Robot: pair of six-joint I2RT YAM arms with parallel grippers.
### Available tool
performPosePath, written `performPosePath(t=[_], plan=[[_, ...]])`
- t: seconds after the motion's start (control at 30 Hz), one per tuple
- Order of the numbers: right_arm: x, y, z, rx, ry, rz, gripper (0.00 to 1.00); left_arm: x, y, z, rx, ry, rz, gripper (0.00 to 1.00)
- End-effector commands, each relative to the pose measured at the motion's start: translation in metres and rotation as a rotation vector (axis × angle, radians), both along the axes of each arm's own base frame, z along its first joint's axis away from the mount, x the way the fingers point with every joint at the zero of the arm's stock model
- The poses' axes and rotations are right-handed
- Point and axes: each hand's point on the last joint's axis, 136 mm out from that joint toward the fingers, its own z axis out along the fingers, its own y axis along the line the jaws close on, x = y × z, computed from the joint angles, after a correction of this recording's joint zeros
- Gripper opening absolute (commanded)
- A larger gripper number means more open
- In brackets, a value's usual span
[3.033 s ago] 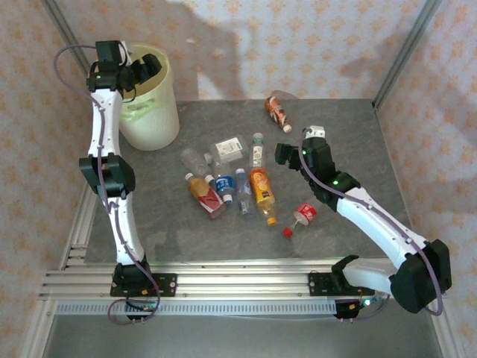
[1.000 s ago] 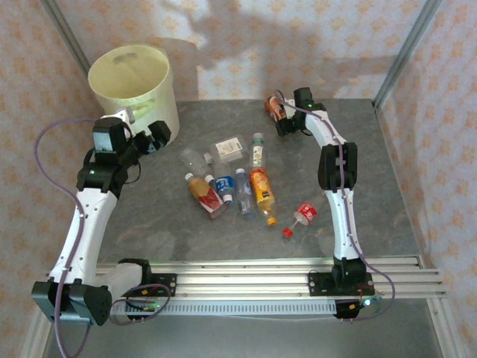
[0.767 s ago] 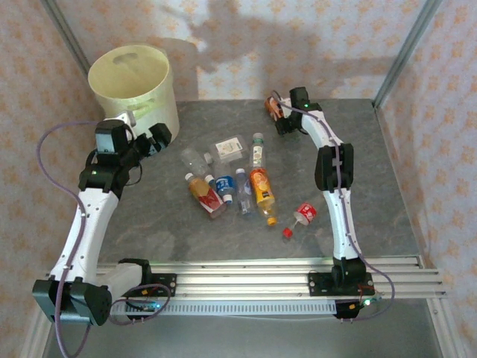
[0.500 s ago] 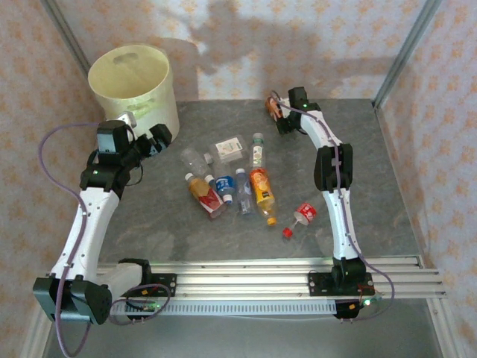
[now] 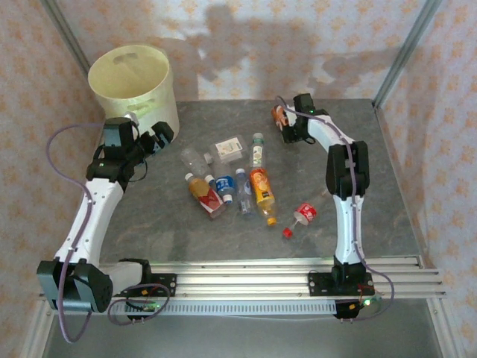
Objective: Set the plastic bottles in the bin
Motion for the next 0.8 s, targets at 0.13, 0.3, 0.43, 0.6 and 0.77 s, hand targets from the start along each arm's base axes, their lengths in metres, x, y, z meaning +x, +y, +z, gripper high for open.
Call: performPosePath(t=[0.13,0.3,0.43,0.6,0.77], plan=[[-0.041,0.010,0.079,0.226,-0.176,-0.109,0.07,0.007,-0.016,0.003,-0.083,-0.025,0.015,1.00],[-0.091,0.017,0.099,0.345,-0.215,-0.127,0.06,0.006,-0.031,0.010,-0.068,-0.048,-0.014,1.00],[-0.130,0.023,0.108,0.453,-0.228,-0.149,0.05,0.007,-0.053,0.014,-0.033,-0.057,-0.080,1.00],[-0.169,0.048,0.119,0.618,-0.221,-0.103,0.05,0.012,-0.093,0.011,-0.043,-0.054,-0.185,1.00],[-0.202,0.080,0.120,0.660,-0.184,0.020,0.05,0.017,-0.141,0.008,-0.047,-0.068,-0.331,1.00]])
